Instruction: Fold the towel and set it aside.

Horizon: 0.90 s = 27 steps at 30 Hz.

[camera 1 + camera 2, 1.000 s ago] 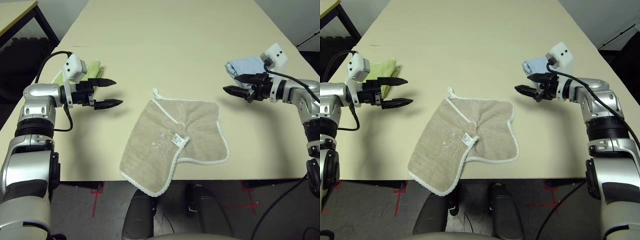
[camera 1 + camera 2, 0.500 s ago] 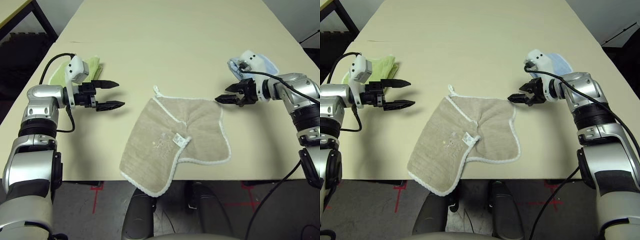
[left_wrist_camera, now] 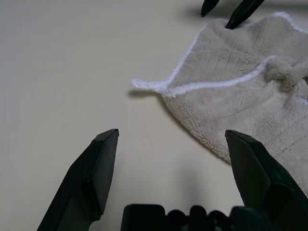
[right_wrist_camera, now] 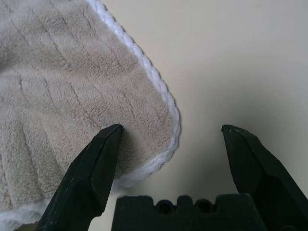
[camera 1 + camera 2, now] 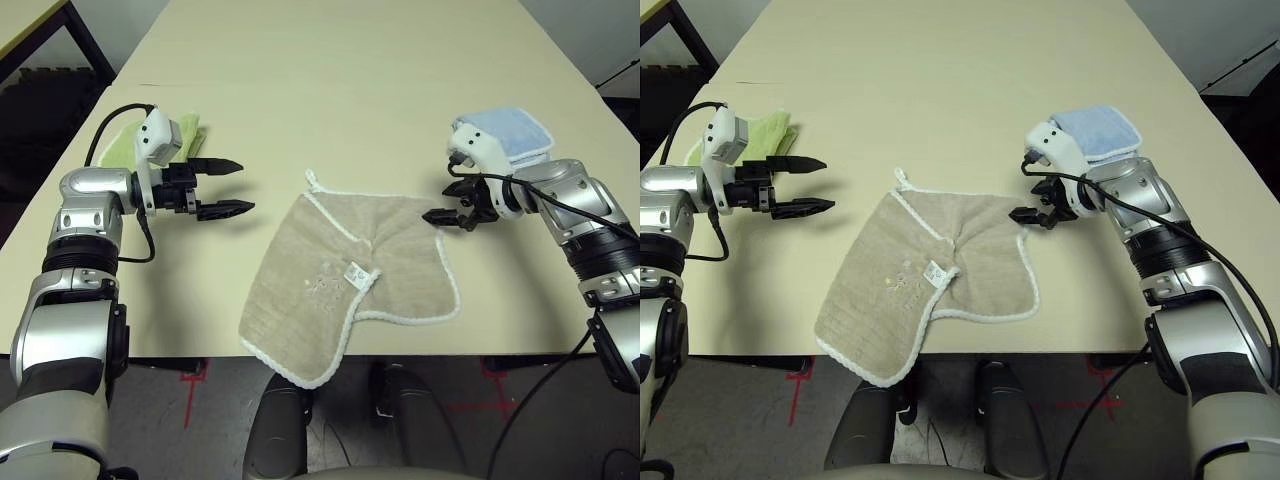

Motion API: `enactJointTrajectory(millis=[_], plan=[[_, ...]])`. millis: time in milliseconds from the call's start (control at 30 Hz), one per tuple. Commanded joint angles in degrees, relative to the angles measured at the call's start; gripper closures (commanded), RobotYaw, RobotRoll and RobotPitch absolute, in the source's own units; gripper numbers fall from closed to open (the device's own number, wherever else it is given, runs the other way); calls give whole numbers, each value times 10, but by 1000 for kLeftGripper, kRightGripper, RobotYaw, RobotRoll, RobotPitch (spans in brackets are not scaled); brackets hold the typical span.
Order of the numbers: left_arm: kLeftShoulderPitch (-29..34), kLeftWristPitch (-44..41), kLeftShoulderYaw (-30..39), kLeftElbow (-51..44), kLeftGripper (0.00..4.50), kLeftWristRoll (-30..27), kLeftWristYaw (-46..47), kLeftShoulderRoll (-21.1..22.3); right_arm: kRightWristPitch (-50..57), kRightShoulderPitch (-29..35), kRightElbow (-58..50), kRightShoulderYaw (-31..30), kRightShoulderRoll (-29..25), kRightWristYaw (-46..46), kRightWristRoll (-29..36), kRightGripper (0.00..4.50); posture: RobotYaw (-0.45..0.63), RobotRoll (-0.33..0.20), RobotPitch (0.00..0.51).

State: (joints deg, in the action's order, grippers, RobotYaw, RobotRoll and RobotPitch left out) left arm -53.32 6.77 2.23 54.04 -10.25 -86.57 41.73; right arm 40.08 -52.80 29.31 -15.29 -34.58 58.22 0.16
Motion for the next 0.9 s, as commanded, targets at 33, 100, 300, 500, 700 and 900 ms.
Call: enactJointTrajectory(millis=[33,100,300,500,700,900], plan=[[2,-3,2,-14,18,-4,-8,1,-3,-10,27,-1,10,-3,-5,0,31,0,221],[2,-5,2,-17,4,-5,-9,0,-6,-16,35,-4,12,3,-7,182,31,0,221],[4,-8,2,-19,0,-4,-8,0,-18,-31,51,-1,12,19,-9,2112,34,0,214],[9,-15,4,-21,0,-6,-3,-1,-46,-51,59,42,9,12,14,4452,27,0,204],[28,-43,15,-41,0,-24,24,-20,-184,-66,83,120,25,-28,49,4452,25,0,193],[43,-89,29,-81,0,-42,72,-46,-348,-82,120,170,51,-63,70,4452,28,0,183]])
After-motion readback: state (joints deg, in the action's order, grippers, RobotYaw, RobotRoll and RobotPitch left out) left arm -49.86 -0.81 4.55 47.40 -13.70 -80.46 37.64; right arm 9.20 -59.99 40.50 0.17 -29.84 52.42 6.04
